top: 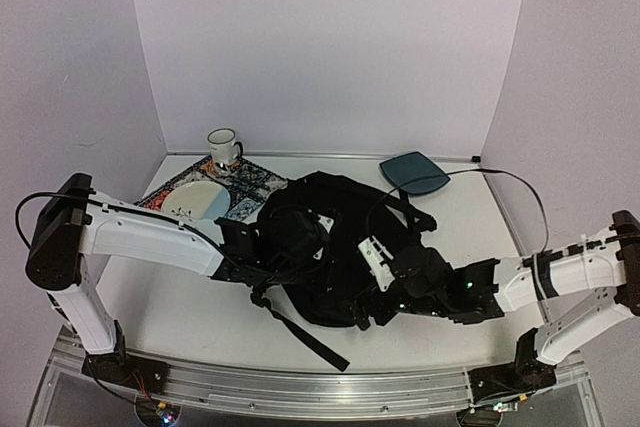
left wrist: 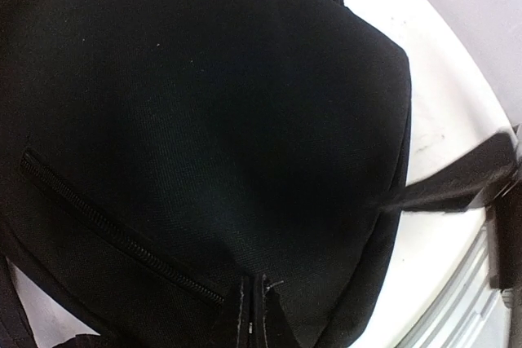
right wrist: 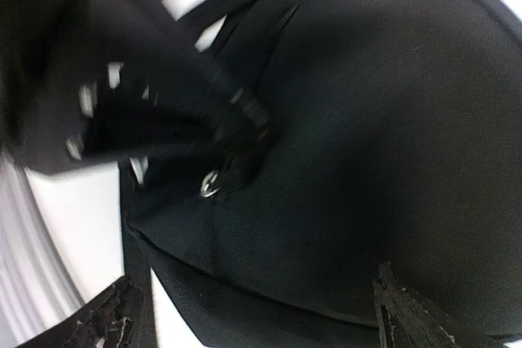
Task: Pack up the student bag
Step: Hold the student bag at the center of the board, then zip the pocket on the back of the bag in the student bag, then reset both arms
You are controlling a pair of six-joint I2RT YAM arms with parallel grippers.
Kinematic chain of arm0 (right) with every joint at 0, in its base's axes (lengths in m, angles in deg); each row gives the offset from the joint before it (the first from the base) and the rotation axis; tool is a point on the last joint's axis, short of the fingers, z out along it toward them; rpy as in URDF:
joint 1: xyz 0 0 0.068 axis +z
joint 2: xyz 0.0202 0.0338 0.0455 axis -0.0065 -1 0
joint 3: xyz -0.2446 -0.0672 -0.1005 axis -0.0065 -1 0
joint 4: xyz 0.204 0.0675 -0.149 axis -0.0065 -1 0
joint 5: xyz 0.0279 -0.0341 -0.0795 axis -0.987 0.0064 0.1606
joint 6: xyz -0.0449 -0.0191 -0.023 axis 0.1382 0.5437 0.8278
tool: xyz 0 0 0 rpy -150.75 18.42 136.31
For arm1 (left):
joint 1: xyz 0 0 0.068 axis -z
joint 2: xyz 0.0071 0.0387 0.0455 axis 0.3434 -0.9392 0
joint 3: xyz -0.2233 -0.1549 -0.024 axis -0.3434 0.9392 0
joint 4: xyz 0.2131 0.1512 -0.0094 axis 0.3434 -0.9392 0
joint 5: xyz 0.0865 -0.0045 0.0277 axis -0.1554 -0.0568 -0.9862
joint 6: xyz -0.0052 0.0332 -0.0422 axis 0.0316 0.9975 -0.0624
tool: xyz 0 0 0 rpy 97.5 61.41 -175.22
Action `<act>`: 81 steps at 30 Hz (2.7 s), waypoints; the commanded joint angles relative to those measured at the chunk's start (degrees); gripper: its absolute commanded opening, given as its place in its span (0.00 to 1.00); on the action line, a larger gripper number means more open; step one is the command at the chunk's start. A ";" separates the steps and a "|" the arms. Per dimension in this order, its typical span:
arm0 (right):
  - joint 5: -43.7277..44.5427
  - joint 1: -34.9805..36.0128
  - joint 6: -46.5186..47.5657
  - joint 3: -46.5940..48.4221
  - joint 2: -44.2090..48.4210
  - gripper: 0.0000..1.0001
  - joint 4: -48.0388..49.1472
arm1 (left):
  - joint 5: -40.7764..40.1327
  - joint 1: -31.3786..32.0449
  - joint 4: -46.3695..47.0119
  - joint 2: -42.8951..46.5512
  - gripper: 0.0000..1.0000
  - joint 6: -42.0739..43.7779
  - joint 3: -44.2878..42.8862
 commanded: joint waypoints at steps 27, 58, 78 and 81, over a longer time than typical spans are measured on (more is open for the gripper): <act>15.77 10.20 6.97 10.32 -13.70 0.00 -10.95 | 9.33 -12.45 6.57 8.65 0.00 -0.41 5.20; 14.09 13.46 -2.16 8.92 -8.02 0.37 -18.59 | 9.32 -25.29 2.32 8.46 0.17 -0.06 2.18; 0.84 -10.26 1.35 23.43 -3.76 0.98 -21.97 | 4.87 -42.06 -6.76 34.31 0.90 0.73 12.47; 0.30 -16.82 0.22 24.25 -3.43 0.98 -22.07 | 6.40 -47.10 -8.03 37.42 0.96 0.58 13.26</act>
